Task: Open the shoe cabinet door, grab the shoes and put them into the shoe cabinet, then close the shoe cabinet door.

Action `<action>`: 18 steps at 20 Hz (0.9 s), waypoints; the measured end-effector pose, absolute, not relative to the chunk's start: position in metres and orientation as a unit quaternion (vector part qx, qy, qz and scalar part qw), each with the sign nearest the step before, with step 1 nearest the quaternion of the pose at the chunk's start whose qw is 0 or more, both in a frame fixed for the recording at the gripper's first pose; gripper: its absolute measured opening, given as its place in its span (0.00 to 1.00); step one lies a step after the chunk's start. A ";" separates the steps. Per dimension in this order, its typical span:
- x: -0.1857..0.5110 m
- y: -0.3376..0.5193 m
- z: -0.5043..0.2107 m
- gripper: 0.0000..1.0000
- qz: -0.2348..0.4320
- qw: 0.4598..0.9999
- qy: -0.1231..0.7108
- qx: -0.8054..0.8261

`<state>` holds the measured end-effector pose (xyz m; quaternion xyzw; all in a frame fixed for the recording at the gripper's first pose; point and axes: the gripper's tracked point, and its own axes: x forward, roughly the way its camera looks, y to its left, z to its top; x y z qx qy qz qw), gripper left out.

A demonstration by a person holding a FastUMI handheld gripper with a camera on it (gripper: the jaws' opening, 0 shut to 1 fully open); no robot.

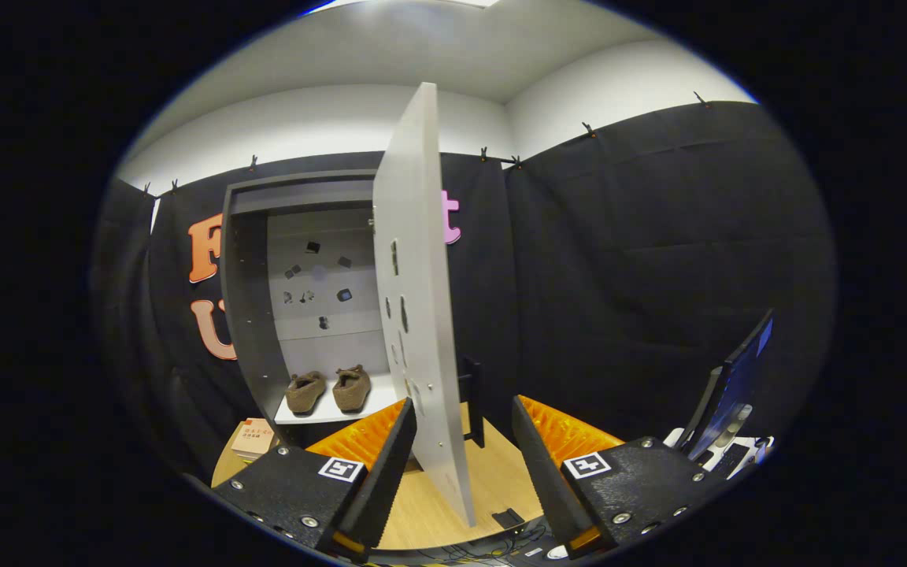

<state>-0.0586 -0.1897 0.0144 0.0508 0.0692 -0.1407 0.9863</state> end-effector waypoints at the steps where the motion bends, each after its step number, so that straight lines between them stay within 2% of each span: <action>1: -0.058 -0.199 0.010 0.78 -0.144 0.985 0.073 0.055; 7: -0.025 -0.238 -0.029 0.80 -0.144 0.982 0.103 0.062; 14: 0.006 -0.222 -0.045 0.83 -0.095 0.985 0.111 0.087; 18: 0.007 -0.218 -0.044 0.83 -0.096 0.987 0.106 0.078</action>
